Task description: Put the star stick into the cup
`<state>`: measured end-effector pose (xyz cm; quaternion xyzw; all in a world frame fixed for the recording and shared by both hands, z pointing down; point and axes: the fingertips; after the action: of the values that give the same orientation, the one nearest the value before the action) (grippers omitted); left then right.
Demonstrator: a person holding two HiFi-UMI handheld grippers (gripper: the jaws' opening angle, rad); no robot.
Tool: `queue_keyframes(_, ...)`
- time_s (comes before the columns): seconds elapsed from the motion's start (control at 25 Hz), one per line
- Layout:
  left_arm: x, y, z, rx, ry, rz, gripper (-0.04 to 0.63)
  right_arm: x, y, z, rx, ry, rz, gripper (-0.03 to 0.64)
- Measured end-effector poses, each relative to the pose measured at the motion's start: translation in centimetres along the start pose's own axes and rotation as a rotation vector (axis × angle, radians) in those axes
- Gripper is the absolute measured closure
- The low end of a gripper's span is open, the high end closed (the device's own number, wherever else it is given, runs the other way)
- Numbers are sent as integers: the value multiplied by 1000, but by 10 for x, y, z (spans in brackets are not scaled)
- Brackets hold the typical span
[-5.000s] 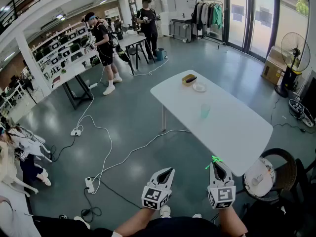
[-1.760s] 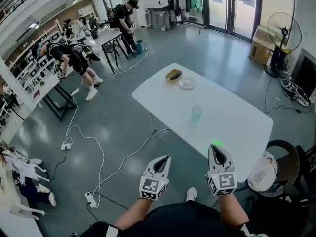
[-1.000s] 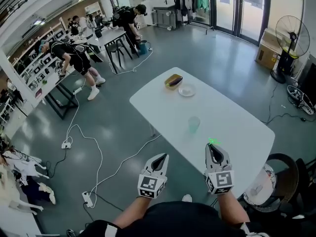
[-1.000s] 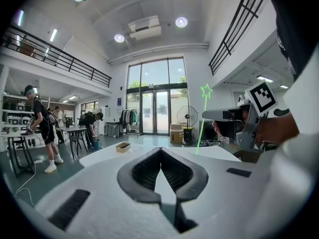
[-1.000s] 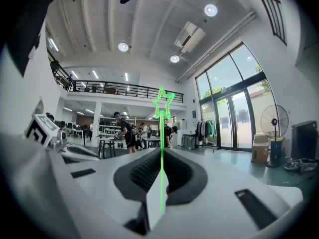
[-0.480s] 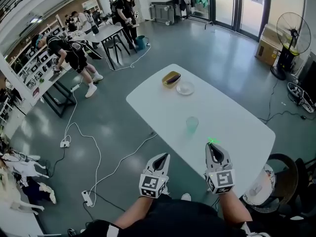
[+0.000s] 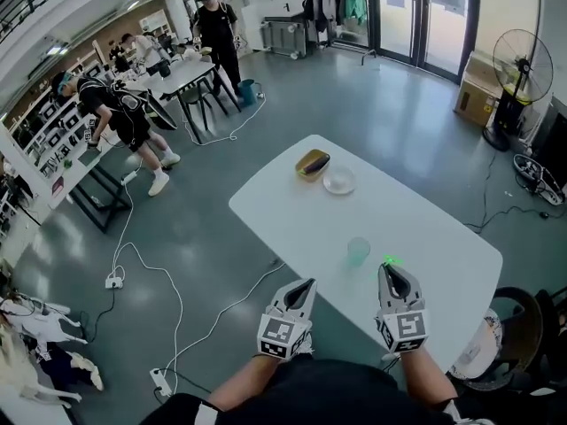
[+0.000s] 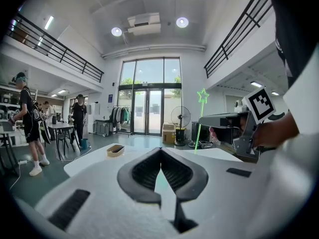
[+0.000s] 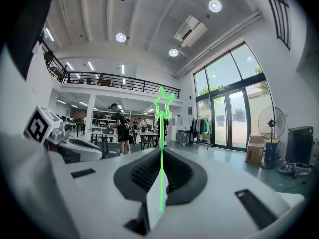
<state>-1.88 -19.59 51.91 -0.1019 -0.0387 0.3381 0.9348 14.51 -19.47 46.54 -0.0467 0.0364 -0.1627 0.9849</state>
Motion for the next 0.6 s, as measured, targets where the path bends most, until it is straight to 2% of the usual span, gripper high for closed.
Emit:
queue_keyframes(0.2, -48, -12, 3, -13, -3, 24, 584, -9, -36, -8, -7, 8, 37, 596)
queue_keyframes(0.6, -98, -38, -7, -17, -17, 140, 584, -3, -81, -14, -34, -8, 164, 595)
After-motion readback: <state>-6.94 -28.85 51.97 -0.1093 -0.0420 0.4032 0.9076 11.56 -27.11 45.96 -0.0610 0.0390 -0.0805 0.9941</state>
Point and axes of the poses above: the fingertips, and each gripper's own axes: y backward along the fingers, x to its right, z out of its underside, and after that the axes turned 2 degrees about -x, right-handed
